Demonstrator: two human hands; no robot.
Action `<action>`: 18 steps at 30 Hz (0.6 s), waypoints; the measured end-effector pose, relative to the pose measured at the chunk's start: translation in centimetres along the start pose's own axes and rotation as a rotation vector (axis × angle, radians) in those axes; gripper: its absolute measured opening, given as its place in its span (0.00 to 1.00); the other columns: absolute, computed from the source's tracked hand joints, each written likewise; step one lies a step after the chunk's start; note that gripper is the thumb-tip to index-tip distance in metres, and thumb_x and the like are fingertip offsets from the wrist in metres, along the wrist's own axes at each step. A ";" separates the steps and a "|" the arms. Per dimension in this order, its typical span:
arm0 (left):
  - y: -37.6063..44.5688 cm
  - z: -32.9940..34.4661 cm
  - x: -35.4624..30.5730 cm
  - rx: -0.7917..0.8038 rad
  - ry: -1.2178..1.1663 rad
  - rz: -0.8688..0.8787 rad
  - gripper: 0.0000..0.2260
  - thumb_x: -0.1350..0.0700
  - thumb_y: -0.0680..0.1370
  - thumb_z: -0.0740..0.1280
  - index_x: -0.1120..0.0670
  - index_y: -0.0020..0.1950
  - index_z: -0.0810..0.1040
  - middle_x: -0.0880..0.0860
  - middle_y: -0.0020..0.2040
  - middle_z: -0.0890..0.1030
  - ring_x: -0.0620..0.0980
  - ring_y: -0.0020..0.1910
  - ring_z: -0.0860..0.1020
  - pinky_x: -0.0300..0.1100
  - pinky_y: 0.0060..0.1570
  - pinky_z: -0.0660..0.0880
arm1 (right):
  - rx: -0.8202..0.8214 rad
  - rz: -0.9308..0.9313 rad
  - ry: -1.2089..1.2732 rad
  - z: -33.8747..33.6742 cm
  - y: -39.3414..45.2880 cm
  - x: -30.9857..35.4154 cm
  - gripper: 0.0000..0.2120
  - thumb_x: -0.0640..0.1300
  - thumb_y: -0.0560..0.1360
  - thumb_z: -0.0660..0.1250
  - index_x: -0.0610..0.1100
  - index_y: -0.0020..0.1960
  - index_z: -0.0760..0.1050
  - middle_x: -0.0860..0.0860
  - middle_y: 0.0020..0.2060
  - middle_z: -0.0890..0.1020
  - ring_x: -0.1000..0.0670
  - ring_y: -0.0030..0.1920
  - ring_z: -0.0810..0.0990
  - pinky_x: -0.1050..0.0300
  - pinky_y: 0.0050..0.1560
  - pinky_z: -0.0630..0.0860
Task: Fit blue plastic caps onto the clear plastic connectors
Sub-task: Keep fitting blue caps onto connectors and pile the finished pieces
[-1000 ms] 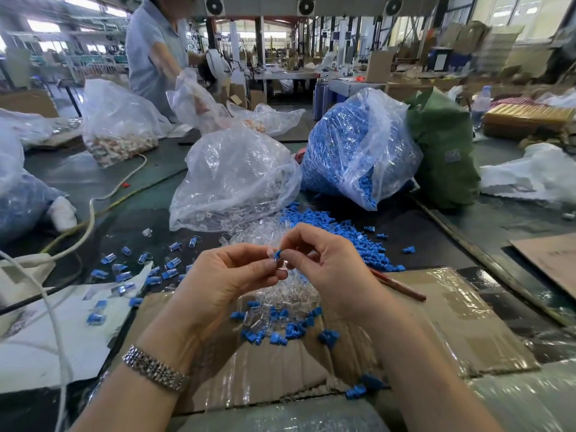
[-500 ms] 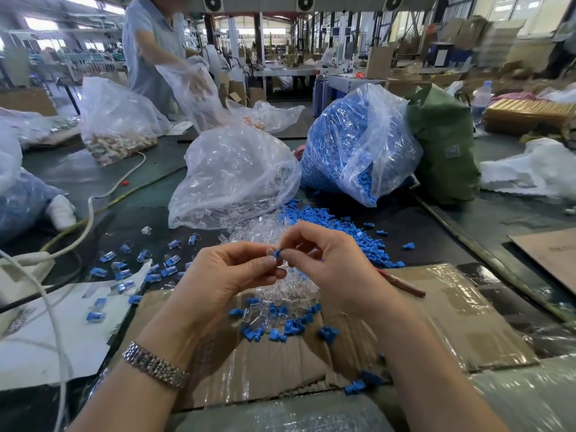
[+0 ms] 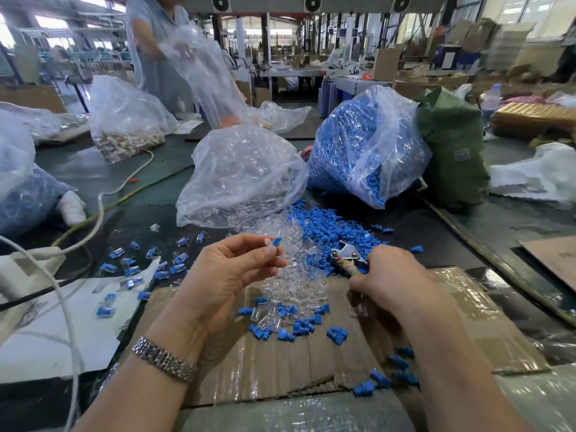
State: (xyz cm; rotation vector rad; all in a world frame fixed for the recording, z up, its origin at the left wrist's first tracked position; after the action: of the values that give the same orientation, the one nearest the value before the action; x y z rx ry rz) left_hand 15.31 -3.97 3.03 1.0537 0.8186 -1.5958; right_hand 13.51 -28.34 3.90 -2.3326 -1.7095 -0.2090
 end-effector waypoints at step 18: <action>0.0 0.3 -0.1 -0.001 0.036 0.030 0.15 0.58 0.62 0.79 0.56 0.48 0.87 0.59 0.52 0.86 0.57 0.53 0.84 0.49 0.57 0.80 | 0.556 -0.390 0.810 -0.7 -3.9 3.5 0.17 0.48 0.82 0.66 0.32 0.58 0.77 0.43 0.43 0.84 0.45 0.46 0.86 0.47 0.50 0.84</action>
State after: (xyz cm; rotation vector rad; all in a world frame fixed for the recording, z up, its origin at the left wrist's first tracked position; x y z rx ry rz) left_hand 15.24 -4.16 3.23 1.0920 0.8244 -1.5551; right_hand 10.88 -24.18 5.96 -1.2450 -1.4957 -0.5678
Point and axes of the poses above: each hand's wrist, its own y-axis towards the middle knuckle, its own z-axis out of the palm, x = y × z, the point moved 1 cm from there along y, towards the middle knuckle
